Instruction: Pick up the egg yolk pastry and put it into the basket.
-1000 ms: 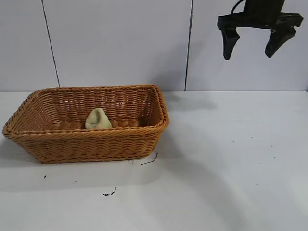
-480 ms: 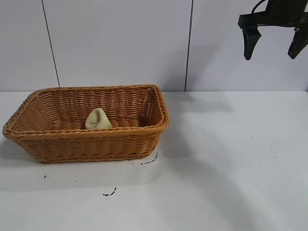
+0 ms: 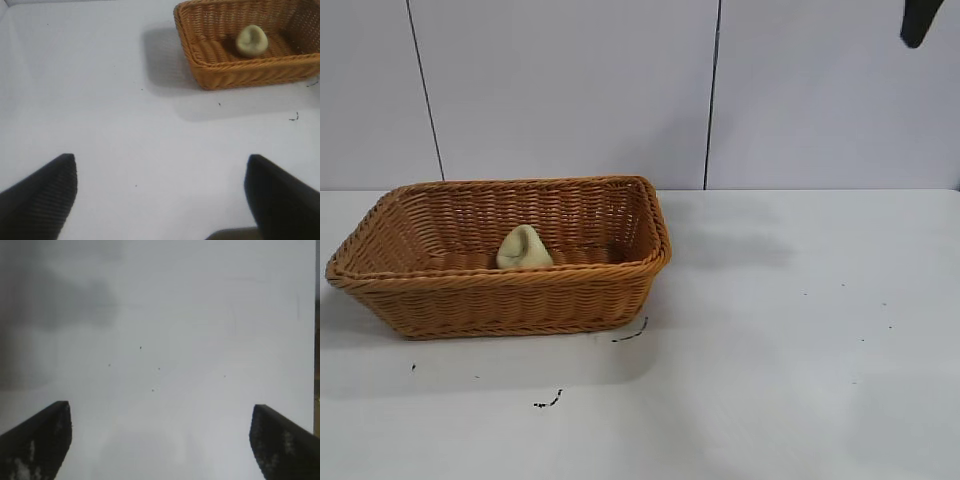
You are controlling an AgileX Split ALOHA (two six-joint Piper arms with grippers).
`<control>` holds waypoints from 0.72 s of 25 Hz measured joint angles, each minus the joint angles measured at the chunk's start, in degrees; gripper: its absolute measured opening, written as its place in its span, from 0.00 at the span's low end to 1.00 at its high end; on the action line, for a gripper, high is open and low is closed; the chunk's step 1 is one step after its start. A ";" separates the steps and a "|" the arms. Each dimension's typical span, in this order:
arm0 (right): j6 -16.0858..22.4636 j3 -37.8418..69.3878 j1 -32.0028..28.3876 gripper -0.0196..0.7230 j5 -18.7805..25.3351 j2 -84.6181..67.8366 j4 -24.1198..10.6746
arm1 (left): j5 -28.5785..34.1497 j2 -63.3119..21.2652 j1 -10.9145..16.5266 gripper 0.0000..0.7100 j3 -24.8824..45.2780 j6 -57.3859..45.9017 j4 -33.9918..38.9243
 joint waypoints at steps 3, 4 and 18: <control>-0.05 8.55 0.00 0.96 0.07 -10.03 0.99 | 0.00 0.00 0.00 0.98 0.00 0.00 0.00; -0.05 11.63 0.00 0.96 0.07 -13.72 1.15 | 0.00 0.00 0.00 0.98 0.00 0.00 0.00; -2.07 46.87 0.00 0.96 -10.14 -54.34 3.17 | 0.00 0.00 0.00 0.98 0.00 -0.05 0.00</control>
